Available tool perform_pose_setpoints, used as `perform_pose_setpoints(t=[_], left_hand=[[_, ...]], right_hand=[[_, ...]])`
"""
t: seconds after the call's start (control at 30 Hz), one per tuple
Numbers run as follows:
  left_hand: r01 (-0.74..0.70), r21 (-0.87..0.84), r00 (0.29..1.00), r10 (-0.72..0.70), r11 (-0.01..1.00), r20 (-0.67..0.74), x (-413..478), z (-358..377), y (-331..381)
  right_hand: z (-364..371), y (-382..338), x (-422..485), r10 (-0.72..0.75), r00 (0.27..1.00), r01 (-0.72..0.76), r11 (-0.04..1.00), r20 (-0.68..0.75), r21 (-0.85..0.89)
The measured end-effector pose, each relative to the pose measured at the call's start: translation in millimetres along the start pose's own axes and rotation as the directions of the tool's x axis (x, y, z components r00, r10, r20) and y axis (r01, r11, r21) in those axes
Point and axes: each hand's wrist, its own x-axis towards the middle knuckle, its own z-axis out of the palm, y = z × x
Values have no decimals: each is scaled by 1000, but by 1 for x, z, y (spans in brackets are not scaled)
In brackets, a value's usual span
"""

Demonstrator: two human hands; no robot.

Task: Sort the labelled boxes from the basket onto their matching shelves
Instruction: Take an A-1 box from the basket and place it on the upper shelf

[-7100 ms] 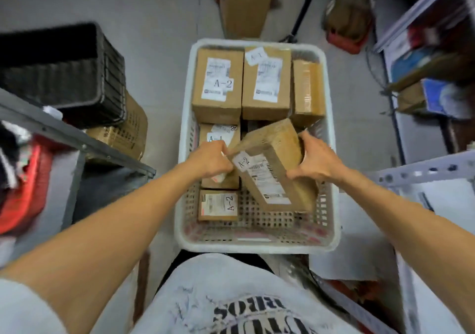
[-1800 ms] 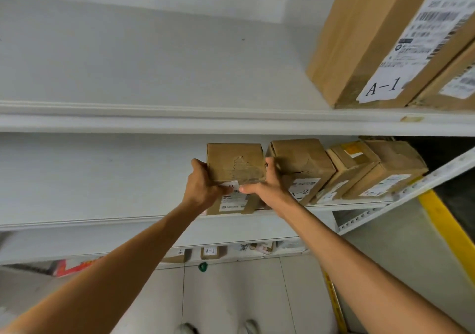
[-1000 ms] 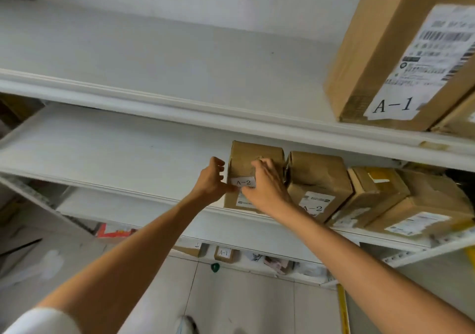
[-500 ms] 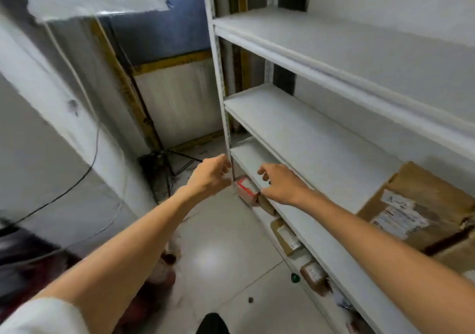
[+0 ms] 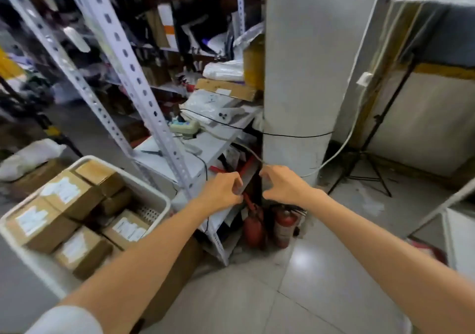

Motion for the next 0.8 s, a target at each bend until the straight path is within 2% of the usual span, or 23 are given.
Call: perform_pose_setpoints(t=[0.13,0.3,0.5,0.8], left_hand=[[207,10,978,-206,978,-33,-58,-21,-80],[399,-34,914,-400,916,-59,-143,-39,-173],[572,-174,784,-596,802,-172,-232,-54,-262],[678,-298,663,-734,672,-148,-269,-65,-345]], right_hand=[[43,-87,50,-183,972,186,982,144,-7],[100,-192,88,-376,879,402,915,293,-31],[163,-297,118,-460,801,516,855,382,-54],[214,-372,178,-465,701,587,807,540,-68]])
